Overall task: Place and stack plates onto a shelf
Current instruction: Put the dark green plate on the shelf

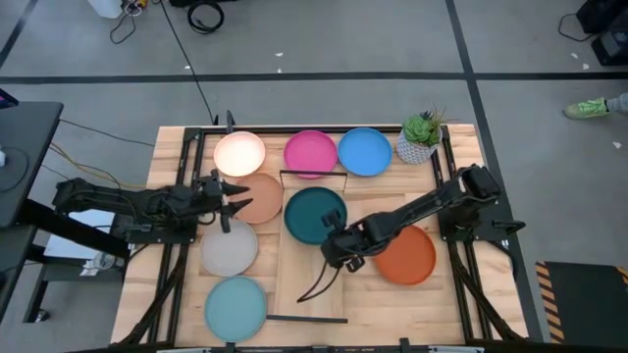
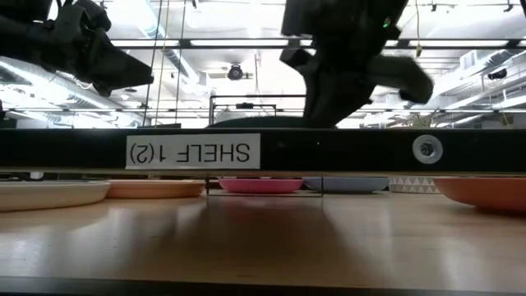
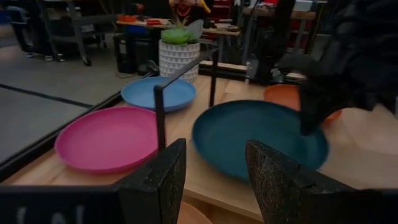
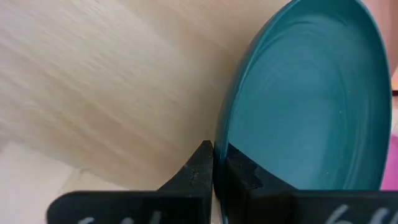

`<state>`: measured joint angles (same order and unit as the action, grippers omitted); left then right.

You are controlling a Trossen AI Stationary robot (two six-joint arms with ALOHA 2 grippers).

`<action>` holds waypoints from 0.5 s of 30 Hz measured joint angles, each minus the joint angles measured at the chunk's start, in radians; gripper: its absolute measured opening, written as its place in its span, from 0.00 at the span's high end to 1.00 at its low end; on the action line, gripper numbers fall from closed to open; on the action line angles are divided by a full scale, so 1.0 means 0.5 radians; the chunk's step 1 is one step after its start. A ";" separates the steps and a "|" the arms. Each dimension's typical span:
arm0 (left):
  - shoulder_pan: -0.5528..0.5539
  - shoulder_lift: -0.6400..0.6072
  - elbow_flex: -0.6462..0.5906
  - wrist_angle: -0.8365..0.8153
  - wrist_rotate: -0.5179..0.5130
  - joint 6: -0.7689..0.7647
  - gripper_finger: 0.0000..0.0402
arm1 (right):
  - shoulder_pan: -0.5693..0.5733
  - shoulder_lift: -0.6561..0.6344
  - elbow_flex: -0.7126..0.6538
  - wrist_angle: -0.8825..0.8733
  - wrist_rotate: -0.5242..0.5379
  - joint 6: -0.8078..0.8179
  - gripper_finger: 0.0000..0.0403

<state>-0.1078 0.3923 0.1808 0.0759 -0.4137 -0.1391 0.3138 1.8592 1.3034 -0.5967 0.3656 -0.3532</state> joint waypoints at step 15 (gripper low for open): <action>-0.005 0.001 0.053 -0.271 0.130 -0.267 0.57 | -0.041 0.007 0.008 0.238 -0.215 -0.016 0.85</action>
<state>-0.1104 0.3927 0.2073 -0.0597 -0.3486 -0.2727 0.2932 1.8626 1.3075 -0.4776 0.2581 -0.3611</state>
